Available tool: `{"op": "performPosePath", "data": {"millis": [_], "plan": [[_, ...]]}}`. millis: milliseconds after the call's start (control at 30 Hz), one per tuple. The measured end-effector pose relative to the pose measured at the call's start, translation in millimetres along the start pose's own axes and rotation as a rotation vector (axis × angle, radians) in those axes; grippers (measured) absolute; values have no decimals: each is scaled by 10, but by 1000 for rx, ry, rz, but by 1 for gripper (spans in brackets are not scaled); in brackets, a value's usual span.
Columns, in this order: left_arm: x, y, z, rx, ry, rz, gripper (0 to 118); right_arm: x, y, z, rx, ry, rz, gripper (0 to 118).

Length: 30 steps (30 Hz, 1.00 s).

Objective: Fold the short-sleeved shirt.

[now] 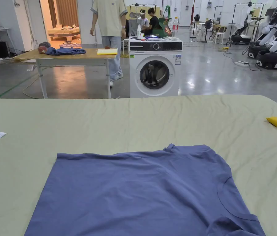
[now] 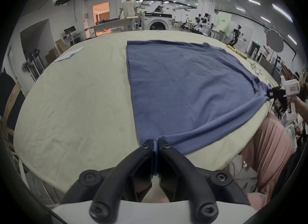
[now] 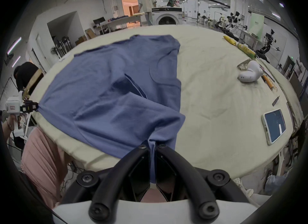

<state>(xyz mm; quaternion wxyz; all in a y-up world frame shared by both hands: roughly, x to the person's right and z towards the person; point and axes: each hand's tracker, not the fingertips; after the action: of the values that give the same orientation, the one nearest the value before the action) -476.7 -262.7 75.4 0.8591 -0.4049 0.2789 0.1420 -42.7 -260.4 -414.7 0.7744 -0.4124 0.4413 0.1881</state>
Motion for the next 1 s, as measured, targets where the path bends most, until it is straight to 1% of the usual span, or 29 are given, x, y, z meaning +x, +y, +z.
{"op": "performPosePath", "data": {"millis": [67, 100, 133, 167, 200, 233, 267, 300, 367, 400, 467, 500, 533, 567, 600, 633, 667, 700, 733, 767, 833, 867, 933, 1000], "plan": [[-29, -26, -6, 29, 2, 31, 17, 5, -33, -35, 22, -9, -2, 13], [-32, -36, -10, 44, 28, 51, 30, 9, -20, -12, 40, -4, -14, 20], [-47, -33, 2, 45, 77, 60, 55, 33, -14, 39, 58, 17, -51, 39], [-58, -27, 22, 37, 125, 67, 73, 19, 11, 84, 60, 22, -82, 63], [4, -17, 108, 45, 157, 67, 80, 0, 43, 126, 56, 19, -94, 88], [15, -7, 206, 96, 154, 63, 80, -29, 81, 178, 52, 3, -100, 115], [34, 31, 297, 151, 135, 69, 80, -53, 118, 270, 83, 24, -111, 117], [63, 81, 403, 185, 118, 84, 80, -74, 163, 369, 150, 65, -126, 116], [179, 169, 633, 283, 83, 99, 80, -180, 283, 543, 221, 46, -100, 116], [253, 207, 740, 353, 66, 102, 80, -295, 331, 670, 281, 26, -92, 116], [493, 286, 948, 491, 74, 116, 80, -466, 388, 871, 462, 10, -91, 116], [598, 301, 1021, 561, 71, 122, 80, -557, 382, 954, 573, -1, -107, 115], [692, 294, 1069, 636, 80, 128, 79, -706, 366, 1046, 678, 1, -121, 111], [797, 272, 1107, 707, 93, 134, 74, -800, 340, 1105, 776, 12, -131, 106], [853, 259, 1106, 788, 118, 134, 64, -889, 311, 1149, 867, 17, -122, 97], [942, 245, 1125, 844, 135, 130, 35, -983, 278, 1180, 956, -1, -112, 74], [1012, 236, 1144, 883, 155, 125, 9, -1109, 254, 1216, 1018, -35, -106, 45], [1073, 231, 1156, 916, 162, 124, 0, -1209, 239, 1230, 1059, -83, -103, 10], [1136, 252, 1170, 936, 158, 130, 0, -1273, 239, 1228, 1074, -111, -103, 0], [1158, 240, 1172, 958, 146, 140, 0, -1319, 244, 1228, 1077, -138, -105, 0], [1153, 246, 1169, 948, 153, 150, 0, -1393, 297, 1239, 1057, -103, -112, 0], [1165, 280, 1186, 940, 178, 148, 0, -1390, 323, 1237, 1034, -58, -109, 0], [1101, 323, 1194, 902, 227, 113, 0, -1376, 325, 1253, 1015, -83, -92, 0], [985, 424, 1233, 820, 229, 105, 0, -1372, 329, 1285, 998, -94, -73, 0]]}}
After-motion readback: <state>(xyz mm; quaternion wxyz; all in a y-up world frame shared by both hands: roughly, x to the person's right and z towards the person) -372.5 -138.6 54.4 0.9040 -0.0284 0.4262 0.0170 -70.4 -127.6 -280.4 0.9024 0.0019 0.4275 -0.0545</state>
